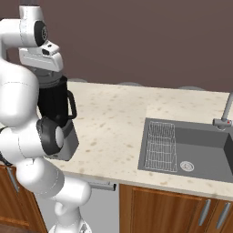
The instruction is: Close the lid blender by securely placing the lid on top.
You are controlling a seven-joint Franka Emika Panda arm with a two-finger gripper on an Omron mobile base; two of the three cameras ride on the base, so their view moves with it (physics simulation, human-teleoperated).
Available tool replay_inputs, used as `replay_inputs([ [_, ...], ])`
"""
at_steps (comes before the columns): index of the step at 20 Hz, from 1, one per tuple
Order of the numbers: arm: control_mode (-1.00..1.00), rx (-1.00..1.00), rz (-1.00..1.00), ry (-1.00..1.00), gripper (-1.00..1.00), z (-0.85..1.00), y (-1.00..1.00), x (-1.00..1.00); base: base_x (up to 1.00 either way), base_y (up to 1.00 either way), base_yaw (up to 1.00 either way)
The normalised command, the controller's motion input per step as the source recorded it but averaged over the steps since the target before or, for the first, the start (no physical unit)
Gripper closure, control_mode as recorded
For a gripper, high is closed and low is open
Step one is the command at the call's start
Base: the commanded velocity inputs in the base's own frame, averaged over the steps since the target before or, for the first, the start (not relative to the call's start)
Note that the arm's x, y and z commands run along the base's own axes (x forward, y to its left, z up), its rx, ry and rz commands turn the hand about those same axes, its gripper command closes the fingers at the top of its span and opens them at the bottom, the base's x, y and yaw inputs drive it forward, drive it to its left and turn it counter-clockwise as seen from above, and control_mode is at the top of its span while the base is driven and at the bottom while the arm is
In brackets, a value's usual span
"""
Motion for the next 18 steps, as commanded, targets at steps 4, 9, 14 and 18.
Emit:
replay_inputs([
  [4,-1.0,0.0,0.0,-0.03,1.0,0.0,-0.1,0.03,0.0,0.0,0.0],
  [9,-1.0,-0.01,-0.01,-0.02,1.0,0.0,-0.22,0.0,0.0,0.0,0.0],
  [14,-1.0,-0.02,-0.02,0.0,1.0,0.0,-0.13,0.14,0.0,0.0,0.0],
  [18,-1.0,0.0,0.0,0.0,1.0,0.0,0.0,0.28,0.0,0.0,0.0],
])
